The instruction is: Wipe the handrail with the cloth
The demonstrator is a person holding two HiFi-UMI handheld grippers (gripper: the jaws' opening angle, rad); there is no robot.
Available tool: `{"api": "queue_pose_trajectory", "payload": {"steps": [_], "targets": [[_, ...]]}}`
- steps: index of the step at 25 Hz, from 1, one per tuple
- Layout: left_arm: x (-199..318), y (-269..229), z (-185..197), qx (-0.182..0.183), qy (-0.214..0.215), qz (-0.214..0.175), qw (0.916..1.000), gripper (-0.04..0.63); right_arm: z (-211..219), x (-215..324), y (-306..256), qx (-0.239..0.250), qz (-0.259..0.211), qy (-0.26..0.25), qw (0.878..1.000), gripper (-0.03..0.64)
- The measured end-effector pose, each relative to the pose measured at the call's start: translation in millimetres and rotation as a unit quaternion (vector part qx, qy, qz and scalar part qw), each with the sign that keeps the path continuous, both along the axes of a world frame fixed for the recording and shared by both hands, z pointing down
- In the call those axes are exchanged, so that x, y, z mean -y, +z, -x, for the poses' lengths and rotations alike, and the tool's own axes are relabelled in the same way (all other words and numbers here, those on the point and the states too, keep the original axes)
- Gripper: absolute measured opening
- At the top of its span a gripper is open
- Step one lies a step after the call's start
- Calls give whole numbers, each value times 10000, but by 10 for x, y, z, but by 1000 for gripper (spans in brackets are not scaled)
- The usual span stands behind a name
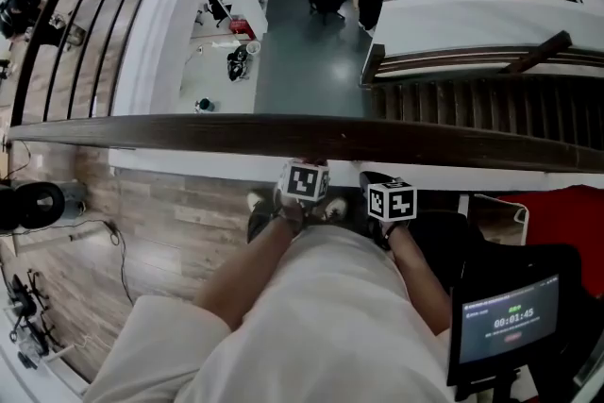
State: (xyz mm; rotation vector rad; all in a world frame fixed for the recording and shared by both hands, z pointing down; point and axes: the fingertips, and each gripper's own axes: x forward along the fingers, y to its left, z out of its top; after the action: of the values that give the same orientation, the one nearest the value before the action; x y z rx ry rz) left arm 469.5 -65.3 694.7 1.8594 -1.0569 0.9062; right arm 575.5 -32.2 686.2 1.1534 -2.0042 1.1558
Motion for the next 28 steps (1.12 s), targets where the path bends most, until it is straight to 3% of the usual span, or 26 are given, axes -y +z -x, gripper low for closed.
{"api": "queue_pose_trajectory", "payload": {"steps": [9, 16, 19, 28], "targets": [[-90, -81, -615, -456, 806, 63, 9957, 86, -321, -104, -59, -146, -26, 504, 9986, 3], [-219, -32, -1169, -755, 1441, 241, 9864, 86, -552, -120, -2, -237, -69, 698, 9973, 3], [-69, -40, -1310, -863, 1475, -61, 9853, 86, -647, -131, 20, -332, -72, 753, 9966, 3], [-13, -88, -1112, -1009, 1064, 53, 9892, 86, -682, -157, -82, -471, -60, 828, 9954, 3]]}}
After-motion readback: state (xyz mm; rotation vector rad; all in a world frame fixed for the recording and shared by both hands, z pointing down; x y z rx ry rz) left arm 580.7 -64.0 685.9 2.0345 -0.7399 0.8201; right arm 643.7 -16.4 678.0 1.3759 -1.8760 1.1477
